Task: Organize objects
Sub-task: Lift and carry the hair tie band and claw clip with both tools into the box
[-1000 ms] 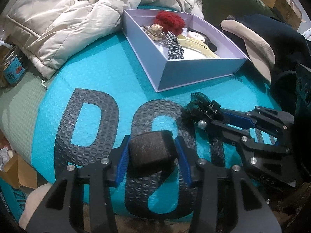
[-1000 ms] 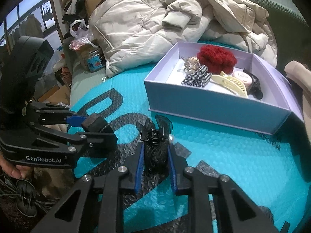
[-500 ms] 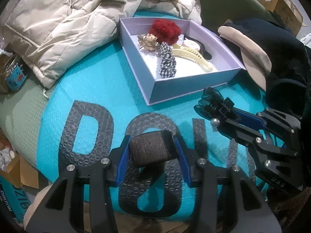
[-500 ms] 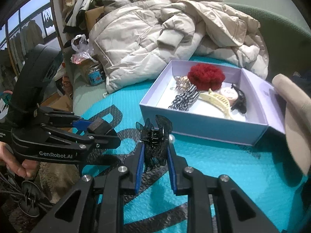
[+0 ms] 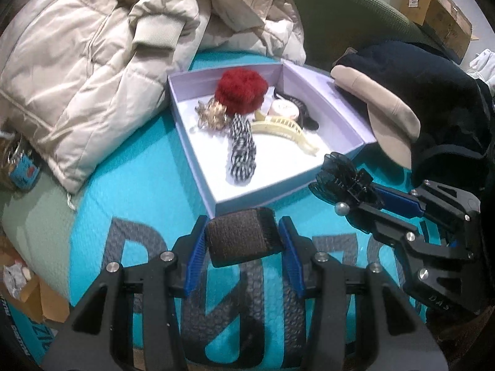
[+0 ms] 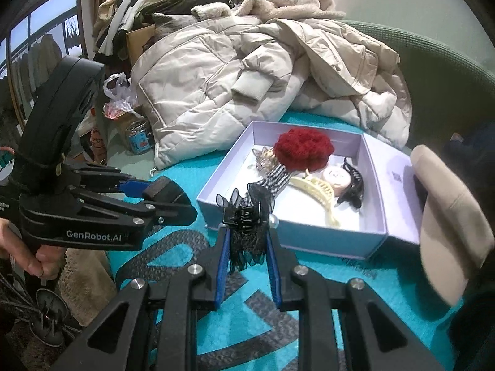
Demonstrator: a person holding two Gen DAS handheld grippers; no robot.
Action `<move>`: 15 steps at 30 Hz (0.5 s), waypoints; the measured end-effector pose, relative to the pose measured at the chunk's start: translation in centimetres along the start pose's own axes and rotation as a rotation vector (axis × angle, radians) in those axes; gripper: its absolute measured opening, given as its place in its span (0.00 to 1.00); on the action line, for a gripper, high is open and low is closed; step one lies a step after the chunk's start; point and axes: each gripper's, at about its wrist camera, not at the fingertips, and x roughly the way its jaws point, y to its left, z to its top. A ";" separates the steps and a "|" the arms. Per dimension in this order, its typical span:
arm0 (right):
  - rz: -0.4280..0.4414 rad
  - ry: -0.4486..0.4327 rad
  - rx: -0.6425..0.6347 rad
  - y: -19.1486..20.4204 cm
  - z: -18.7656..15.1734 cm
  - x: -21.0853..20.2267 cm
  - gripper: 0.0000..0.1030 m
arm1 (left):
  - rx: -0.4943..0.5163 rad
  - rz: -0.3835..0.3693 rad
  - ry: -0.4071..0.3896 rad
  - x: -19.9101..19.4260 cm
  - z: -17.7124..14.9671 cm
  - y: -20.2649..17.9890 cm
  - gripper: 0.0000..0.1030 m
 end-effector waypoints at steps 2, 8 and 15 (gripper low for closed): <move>-0.006 -0.001 -0.005 -0.4 0.4 0.1 0.21 | 0.004 0.002 -0.004 0.0 0.8 -0.2 0.42; -0.017 -0.009 -0.027 -1.7 2.0 1.0 0.21 | 0.009 0.018 -0.009 0.8 3.3 -0.1 0.43; -0.028 -0.010 -0.023 -3.3 3.7 2.7 0.21 | 0.026 0.026 0.000 2.7 5.8 -0.2 0.42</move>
